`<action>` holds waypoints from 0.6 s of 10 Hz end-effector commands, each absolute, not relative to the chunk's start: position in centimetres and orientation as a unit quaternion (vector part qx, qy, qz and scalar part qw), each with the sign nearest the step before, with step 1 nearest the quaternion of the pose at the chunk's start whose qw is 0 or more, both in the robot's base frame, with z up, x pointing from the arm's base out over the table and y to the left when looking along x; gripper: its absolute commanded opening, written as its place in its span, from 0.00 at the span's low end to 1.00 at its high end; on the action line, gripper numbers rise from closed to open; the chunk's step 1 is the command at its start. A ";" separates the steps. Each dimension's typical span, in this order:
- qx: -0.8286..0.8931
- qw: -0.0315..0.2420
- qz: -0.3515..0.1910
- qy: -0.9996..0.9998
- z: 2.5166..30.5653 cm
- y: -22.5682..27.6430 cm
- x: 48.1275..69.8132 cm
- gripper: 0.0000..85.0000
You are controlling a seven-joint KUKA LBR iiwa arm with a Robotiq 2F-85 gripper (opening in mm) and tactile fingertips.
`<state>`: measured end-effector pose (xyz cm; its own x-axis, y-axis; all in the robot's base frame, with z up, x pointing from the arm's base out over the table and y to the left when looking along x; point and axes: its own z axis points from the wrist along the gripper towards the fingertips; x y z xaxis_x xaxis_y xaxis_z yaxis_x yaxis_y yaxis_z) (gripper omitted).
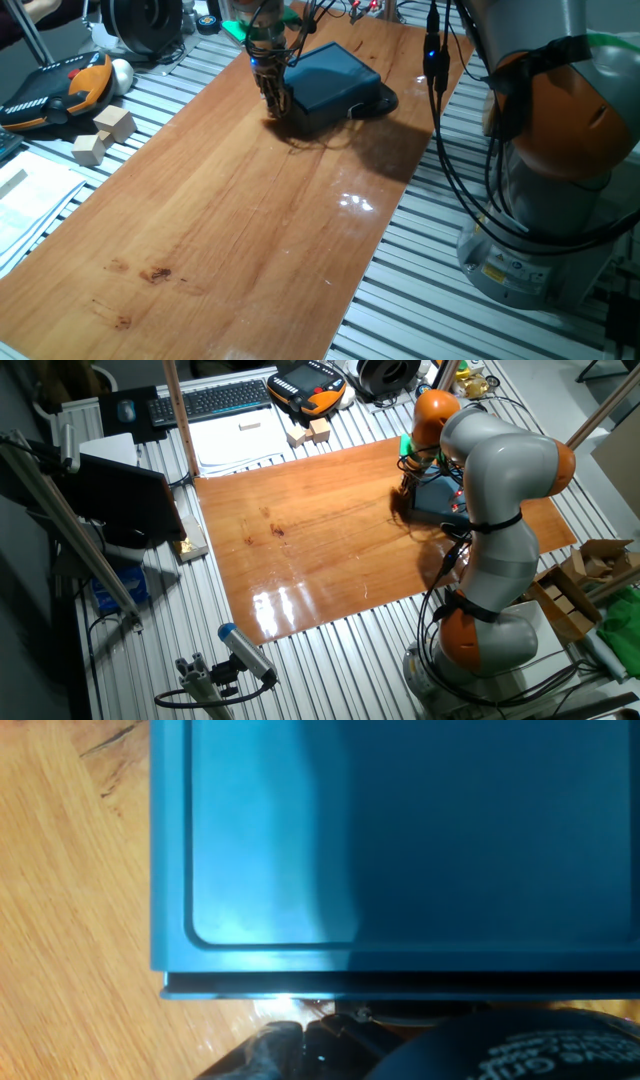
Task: Grasp the handle and close the drawer
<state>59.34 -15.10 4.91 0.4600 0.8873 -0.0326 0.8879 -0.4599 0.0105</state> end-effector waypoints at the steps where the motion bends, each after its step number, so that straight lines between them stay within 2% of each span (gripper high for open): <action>1: 0.855 0.013 -0.011 0.519 4.9 -15.1 59.3 0.03; 6: 0.855 0.013 -0.012 0.519 4.9 -15.3 59.2 0.03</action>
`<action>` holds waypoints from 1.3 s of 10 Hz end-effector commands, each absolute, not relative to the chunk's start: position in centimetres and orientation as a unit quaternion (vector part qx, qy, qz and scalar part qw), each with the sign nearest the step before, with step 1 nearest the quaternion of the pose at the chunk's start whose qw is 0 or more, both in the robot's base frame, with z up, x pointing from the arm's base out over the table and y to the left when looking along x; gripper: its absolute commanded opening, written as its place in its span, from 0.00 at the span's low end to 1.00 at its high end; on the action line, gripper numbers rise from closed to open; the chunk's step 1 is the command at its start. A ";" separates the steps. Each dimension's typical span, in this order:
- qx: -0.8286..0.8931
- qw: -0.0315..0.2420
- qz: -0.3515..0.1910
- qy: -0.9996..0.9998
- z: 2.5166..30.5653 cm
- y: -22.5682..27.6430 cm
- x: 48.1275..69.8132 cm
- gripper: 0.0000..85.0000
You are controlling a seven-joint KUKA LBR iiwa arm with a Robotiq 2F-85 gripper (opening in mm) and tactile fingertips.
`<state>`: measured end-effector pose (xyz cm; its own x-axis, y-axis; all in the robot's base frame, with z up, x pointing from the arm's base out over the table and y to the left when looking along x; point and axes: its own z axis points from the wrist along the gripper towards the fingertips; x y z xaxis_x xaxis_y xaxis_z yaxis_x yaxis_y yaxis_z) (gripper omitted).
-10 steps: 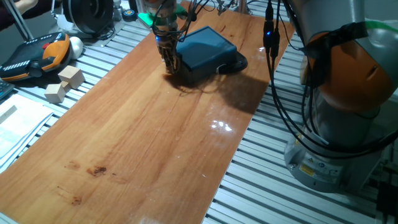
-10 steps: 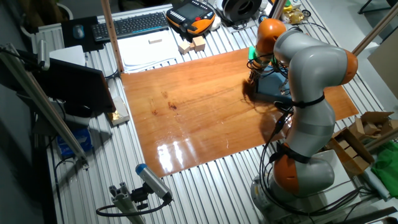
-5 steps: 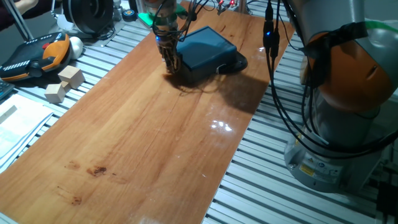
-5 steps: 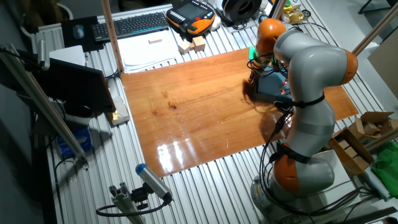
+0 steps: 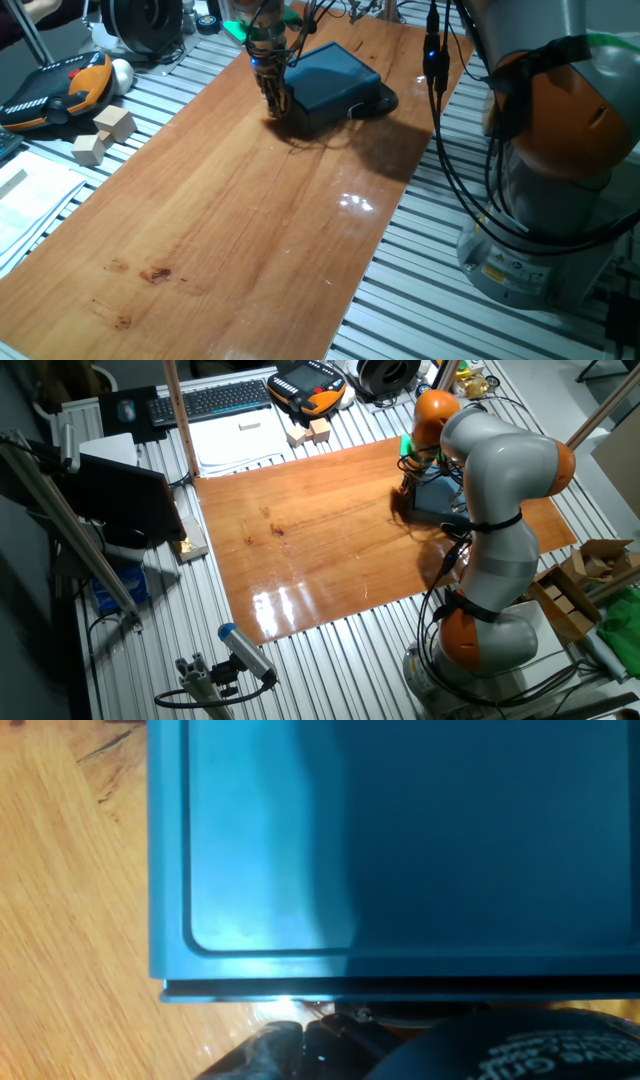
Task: Grasp the handle and close the drawer
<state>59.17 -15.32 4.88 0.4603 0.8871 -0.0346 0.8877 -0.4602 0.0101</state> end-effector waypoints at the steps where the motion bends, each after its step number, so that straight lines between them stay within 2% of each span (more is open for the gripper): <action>1: 0.854 0.013 -0.012 0.520 4.9 -15.3 59.1 0.03; 4: 0.855 0.012 -0.013 0.519 4.8 -15.3 59.2 0.03; 5: 0.854 0.008 -0.011 0.519 4.8 -15.3 59.2 0.08; 9: 0.854 0.009 -0.008 0.521 4.8 -15.2 59.3 0.69; 13: 0.853 0.011 -0.004 0.522 4.8 -15.2 59.4 0.71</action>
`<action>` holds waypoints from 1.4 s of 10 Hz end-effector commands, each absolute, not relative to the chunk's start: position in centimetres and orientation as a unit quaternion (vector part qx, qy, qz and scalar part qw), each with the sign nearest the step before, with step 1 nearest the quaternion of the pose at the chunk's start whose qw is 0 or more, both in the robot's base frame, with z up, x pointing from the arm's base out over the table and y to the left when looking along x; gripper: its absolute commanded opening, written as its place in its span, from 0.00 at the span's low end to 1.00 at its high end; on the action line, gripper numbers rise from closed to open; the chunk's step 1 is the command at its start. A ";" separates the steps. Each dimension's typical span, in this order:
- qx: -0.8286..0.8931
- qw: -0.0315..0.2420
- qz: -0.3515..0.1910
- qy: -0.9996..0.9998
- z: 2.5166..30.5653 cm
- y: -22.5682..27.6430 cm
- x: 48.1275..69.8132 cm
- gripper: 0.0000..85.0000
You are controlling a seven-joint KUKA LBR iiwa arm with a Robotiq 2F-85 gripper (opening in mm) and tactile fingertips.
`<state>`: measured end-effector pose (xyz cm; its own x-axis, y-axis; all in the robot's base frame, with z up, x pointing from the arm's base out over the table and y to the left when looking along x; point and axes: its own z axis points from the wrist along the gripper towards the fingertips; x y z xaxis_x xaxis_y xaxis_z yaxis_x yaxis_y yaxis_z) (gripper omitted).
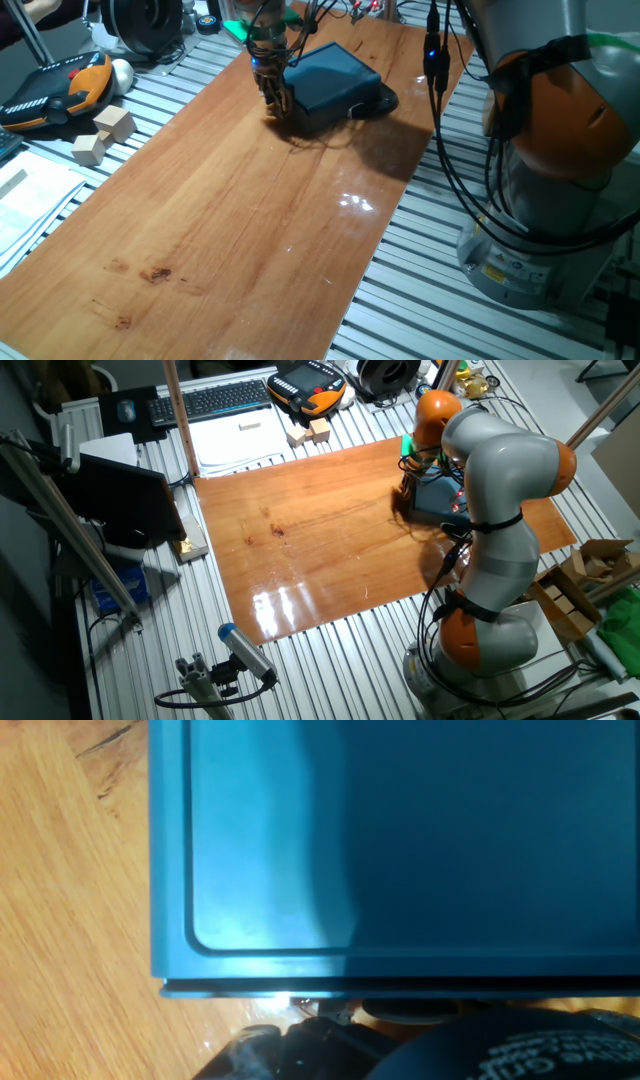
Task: Grasp the handle and close the drawer
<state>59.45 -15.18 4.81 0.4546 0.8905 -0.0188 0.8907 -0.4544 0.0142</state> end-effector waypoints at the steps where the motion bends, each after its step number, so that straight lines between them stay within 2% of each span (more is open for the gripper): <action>1: 0.852 0.012 -0.004 0.523 4.9 -15.1 59.5 0.71; 11: 0.850 0.026 -0.017 0.526 5.6 -15.0 59.7 0.69; 14: 0.849 0.027 -0.014 0.528 5.5 -15.0 59.7 0.56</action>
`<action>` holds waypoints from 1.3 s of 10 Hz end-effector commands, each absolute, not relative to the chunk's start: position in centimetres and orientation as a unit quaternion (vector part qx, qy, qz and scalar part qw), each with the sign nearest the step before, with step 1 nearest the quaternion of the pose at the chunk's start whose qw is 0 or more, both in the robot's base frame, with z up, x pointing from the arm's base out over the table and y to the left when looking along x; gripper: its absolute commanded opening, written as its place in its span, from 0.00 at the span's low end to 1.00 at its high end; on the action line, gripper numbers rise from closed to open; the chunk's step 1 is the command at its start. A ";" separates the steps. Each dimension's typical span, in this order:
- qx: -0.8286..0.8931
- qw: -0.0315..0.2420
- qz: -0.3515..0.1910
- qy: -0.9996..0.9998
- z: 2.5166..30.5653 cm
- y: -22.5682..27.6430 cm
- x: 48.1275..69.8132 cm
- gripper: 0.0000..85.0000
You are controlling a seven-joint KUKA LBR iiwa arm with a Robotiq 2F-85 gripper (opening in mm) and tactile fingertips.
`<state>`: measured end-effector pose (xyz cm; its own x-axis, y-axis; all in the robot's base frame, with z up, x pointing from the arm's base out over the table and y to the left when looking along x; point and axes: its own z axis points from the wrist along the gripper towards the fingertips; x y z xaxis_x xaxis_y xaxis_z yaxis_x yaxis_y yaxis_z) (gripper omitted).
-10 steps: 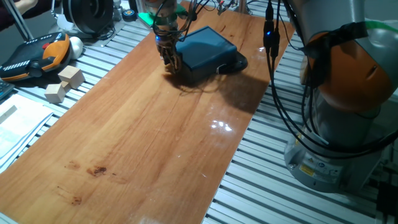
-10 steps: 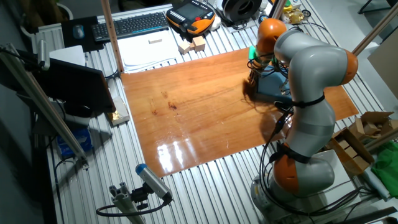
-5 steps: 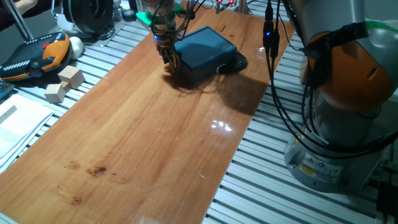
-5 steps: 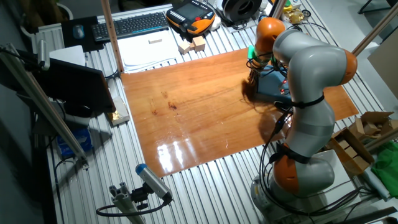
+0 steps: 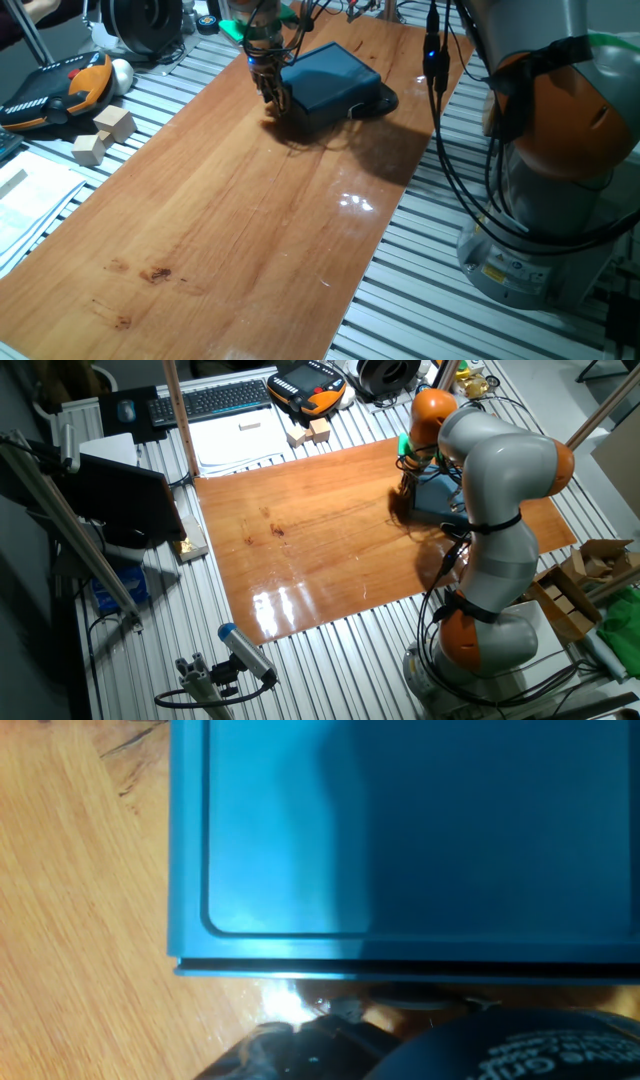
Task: Grasp the handle and close the drawer
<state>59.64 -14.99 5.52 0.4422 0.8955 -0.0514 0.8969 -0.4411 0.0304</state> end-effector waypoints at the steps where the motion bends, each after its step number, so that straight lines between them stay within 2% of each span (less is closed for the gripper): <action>1: 0.848 0.028 -0.012 0.529 5.5 -15.0 59.7 0.51; 4: 0.846 0.027 -0.011 0.532 5.5 -15.1 59.6 0.27; 5: 0.846 0.027 -0.010 0.533 5.4 -15.1 59.6 0.27; 11: 0.847 0.032 0.001 0.530 5.4 -15.0 59.7 0.71; 12: 0.847 0.035 0.000 0.531 5.4 -15.0 59.8 0.76; 13: 0.849 0.036 -0.001 0.528 5.3 -15.0 59.9 0.76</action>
